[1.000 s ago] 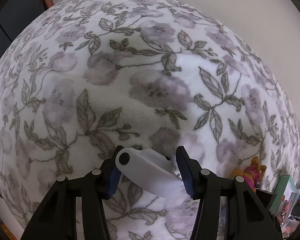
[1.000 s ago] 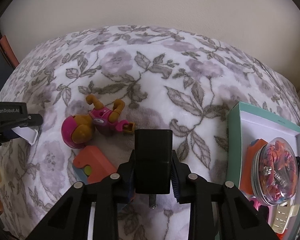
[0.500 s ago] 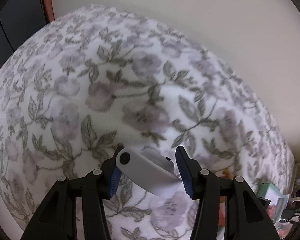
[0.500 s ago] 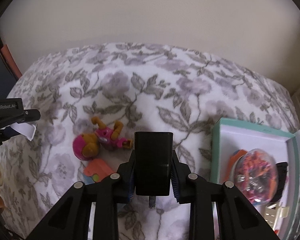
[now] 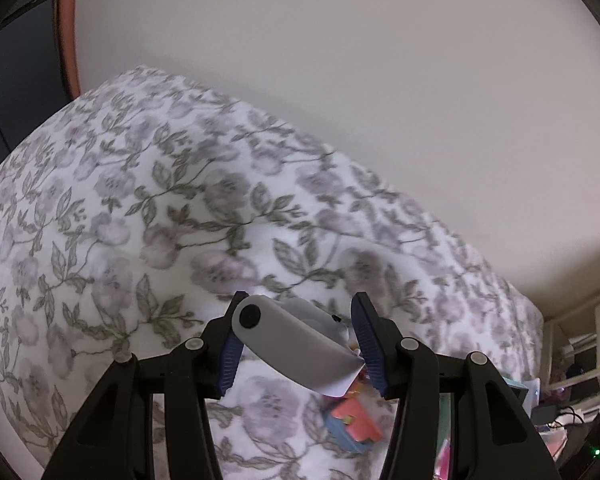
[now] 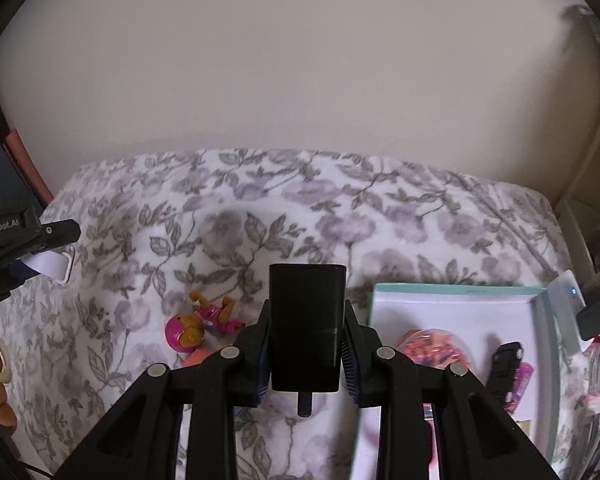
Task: Organize rigid objects
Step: 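Carry the white case and black charger over the tray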
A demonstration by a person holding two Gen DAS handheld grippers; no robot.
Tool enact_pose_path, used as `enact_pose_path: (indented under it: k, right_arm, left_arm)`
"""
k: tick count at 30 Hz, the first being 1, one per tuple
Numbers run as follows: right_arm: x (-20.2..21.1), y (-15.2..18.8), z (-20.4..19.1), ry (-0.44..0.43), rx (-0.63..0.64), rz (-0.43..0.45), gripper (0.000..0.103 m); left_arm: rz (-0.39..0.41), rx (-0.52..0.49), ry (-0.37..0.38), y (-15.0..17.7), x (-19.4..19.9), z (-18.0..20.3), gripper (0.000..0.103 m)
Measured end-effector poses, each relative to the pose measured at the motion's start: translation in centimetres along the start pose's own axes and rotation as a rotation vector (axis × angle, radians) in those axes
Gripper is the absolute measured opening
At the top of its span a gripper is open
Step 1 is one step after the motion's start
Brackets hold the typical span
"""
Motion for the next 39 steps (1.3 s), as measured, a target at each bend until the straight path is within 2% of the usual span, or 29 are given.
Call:
enact_pose_path:
  k: [8, 17, 26, 31, 39]
  right_arm:
    - [2.8, -0.9, 2.4, 0.009, -0.027, 0.041, 0.031]
    - [4.8, -0.5, 8.4, 0.064, -0.107, 0.028, 0.031]
    - [6.3, 1.4, 15.2, 0.144, -0.204, 0.002, 0.031]
    - [7.3, 2.7, 18.9, 0.179, -0.266, -0.001, 0.031]
    - [8.5, 4.2, 22.6, 0.202, -0.324, -0.007, 0.031]
  left_arm:
    - [0.027, -0.055, 0.075, 0.6, 2.6, 3.9, 0.054]
    - [0.032, -0.192, 0.136, 3.5, 4.2, 10.6, 0.054]
    - [0.013, -0.415, 0.193, 9.9, 5.2, 19.1, 0.054]
    - [0.016, -0.547, 0.197, 14.0, 5.4, 23.1, 0.054]
    - [-0.011, -0.676, 0.209, 19.1, 4.9, 26.7, 0.054]
Point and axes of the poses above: each gripper's, at about its wrist camera, not at the fingertips, and x roughly against the way its jaws point, z to its right, y to its underside, the point moved 10 cm from there along -x, roughly the way its jaws point, and after that the axes turned 10 degrees about -y, right-handed, at the moved point
